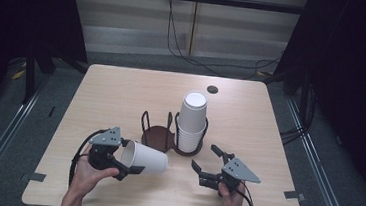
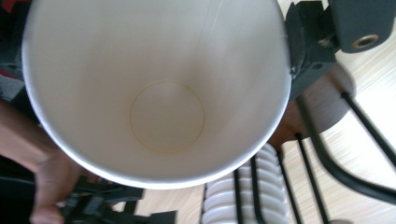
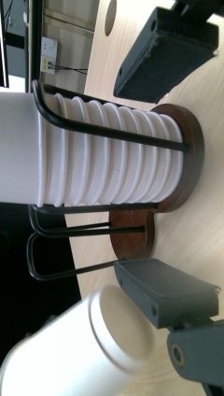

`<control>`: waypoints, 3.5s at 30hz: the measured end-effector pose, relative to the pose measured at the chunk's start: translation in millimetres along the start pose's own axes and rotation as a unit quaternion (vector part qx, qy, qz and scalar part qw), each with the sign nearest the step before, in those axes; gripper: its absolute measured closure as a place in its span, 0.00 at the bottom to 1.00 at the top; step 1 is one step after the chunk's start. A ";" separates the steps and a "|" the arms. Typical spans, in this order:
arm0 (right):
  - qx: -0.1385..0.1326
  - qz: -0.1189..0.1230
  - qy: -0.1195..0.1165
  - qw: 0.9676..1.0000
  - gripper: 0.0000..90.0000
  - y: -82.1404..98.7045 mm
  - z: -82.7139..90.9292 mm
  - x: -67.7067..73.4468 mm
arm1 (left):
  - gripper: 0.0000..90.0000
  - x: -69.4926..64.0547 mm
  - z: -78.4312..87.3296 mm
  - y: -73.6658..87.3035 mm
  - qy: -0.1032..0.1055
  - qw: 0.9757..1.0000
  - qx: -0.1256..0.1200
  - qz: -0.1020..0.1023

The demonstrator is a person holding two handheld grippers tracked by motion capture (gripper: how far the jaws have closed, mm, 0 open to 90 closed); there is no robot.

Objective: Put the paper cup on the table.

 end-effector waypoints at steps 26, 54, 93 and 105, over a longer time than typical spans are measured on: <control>-0.047 0.013 -0.002 0.999 0.15 -1.5 9.5 2.5 | 0.12 32.9 20.2 -2.2 -0.050 0.996 0.077 -0.001; -0.048 0.013 -0.003 0.999 0.15 -1.5 9.5 2.6 | 0.12 83.1 39.4 -5.6 -0.123 0.970 0.209 -0.010; -0.048 0.013 -0.004 0.999 0.15 -1.4 9.4 2.7 | 0.11 139.7 -7.5 -35.3 -0.139 0.933 0.330 -0.044; -0.047 0.013 -0.005 0.999 0.15 -1.4 9.6 2.5 | 0.09 144.0 -33.6 -31.3 -0.167 0.923 0.343 -0.056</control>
Point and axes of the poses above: each handheld gripper's, and its own axes: z roughly backward along the jaws, y roughly out of its underside, x roughly to its left, the point moved 6 cm from there along -z, roughly forward along the jaws, and after that the axes turned 11 degrees about -y, right-handed, at the moved point
